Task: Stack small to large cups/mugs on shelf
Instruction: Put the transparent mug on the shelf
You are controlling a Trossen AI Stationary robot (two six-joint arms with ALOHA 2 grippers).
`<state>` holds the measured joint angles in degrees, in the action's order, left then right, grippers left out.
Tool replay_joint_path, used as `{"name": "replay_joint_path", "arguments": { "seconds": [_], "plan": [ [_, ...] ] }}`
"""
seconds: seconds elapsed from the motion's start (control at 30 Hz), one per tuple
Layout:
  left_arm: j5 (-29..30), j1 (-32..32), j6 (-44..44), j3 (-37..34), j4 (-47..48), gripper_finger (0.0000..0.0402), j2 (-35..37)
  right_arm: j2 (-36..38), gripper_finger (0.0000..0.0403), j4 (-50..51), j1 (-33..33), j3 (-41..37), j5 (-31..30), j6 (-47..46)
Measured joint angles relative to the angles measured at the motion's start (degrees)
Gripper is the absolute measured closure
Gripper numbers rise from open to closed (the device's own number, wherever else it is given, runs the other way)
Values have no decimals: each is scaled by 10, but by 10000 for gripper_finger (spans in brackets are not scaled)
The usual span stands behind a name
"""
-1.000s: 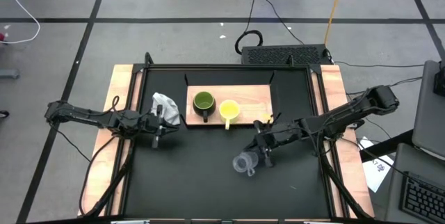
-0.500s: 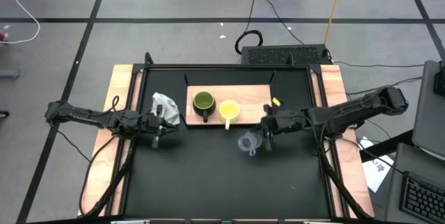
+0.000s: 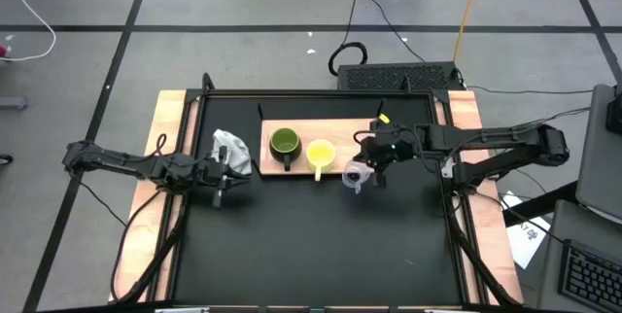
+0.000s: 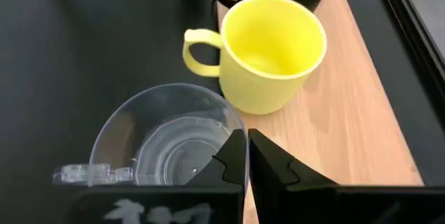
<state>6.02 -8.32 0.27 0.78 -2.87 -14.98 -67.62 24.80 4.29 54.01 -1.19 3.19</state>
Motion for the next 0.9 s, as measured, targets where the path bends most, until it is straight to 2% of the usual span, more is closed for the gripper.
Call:
{"name": "replay_joint_path", "arguments": {
  "seconds": [0.33, 0.53, 0.9],
  "plan": [
    [0, 0, 7, 0, -3, 369, 0, -49, 403, 24, 62, 36, 15, 79],
    [0, 0, 7, 0, -3, 369, 0, -63, 403, 23, 99, 36, 58, 91],
    [0, 0, 7, 0, -3, 369, 0, -64, 403, 20, 130, 36, 89, 99]
  ]
}}
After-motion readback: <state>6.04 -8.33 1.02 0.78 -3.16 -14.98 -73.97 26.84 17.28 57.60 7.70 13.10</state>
